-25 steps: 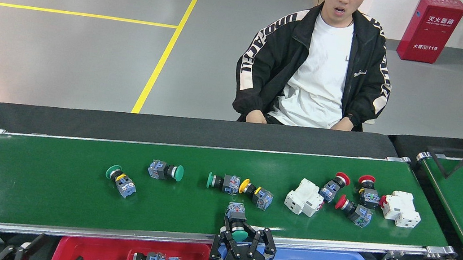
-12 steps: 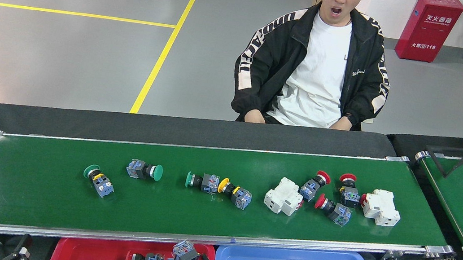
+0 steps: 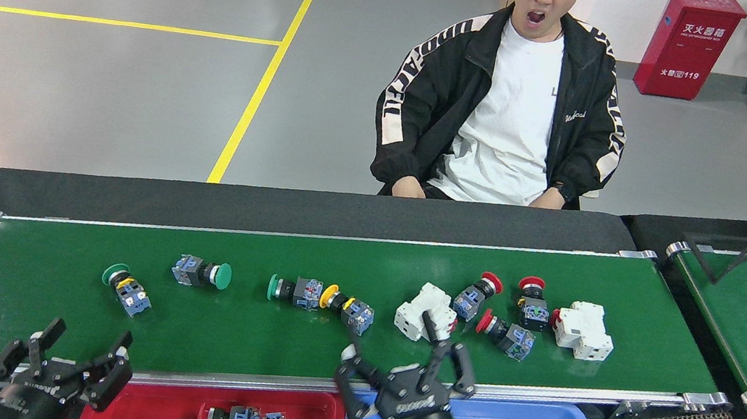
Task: Pick switch part from conveyor to tray
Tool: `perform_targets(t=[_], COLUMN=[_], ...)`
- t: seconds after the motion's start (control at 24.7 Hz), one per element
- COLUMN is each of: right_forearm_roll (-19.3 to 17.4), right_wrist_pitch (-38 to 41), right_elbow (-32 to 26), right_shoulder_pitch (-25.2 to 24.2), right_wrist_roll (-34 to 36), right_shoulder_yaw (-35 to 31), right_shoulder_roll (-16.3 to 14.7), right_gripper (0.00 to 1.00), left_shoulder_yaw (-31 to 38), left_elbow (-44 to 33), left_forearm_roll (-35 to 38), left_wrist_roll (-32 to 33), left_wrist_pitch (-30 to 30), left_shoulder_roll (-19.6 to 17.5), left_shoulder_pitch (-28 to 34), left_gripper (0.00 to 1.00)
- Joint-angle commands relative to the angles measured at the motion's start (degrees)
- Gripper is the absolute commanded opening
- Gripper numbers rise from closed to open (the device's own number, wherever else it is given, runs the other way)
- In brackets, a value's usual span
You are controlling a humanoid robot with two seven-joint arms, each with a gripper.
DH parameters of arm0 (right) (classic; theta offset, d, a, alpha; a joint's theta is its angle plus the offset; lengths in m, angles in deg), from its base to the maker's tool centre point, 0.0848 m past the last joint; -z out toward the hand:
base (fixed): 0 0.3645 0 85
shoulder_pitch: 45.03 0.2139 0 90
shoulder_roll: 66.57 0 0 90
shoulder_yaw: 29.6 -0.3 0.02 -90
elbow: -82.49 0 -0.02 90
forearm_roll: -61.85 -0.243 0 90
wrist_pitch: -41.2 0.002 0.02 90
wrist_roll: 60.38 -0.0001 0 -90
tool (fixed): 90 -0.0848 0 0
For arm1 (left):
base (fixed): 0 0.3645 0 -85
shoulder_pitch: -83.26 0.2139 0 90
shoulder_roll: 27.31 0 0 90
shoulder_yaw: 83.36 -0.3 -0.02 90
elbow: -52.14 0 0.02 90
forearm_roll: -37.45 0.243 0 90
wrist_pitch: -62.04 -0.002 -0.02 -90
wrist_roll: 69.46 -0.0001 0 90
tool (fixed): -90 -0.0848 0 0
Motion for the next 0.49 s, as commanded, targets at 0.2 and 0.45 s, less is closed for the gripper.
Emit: perform_targets(t=[0.2,0.45], right_forearm_roll=[-0.05,0.03], right_wrist_pitch=[-3.92,-4.01], right_elbow=[-1.93,-1.14], right_shoulder_pitch=[-9.85,-8.62], right_wrist_roll=[0.36,-2.89], right_shoulder_yaw=[-2.37,-1.94], right_shoulder_roll=[-4.43,-3.82], right_gripper=[1.00,1.00], left_shoulder_yaw=[-0.24,-5.78], left_elbow=[12.62,18.34], left_forearm_roll=[0.98,0.46], left_wrist_roll=[0.02,-0.51], left_wrist_pitch=[-1.38,-1.91], left_shoulder_roll=[-4.82,-11.50], left_shoulder_pitch=[-9.07,-10.92], left_gripper=[0.95,0.07])
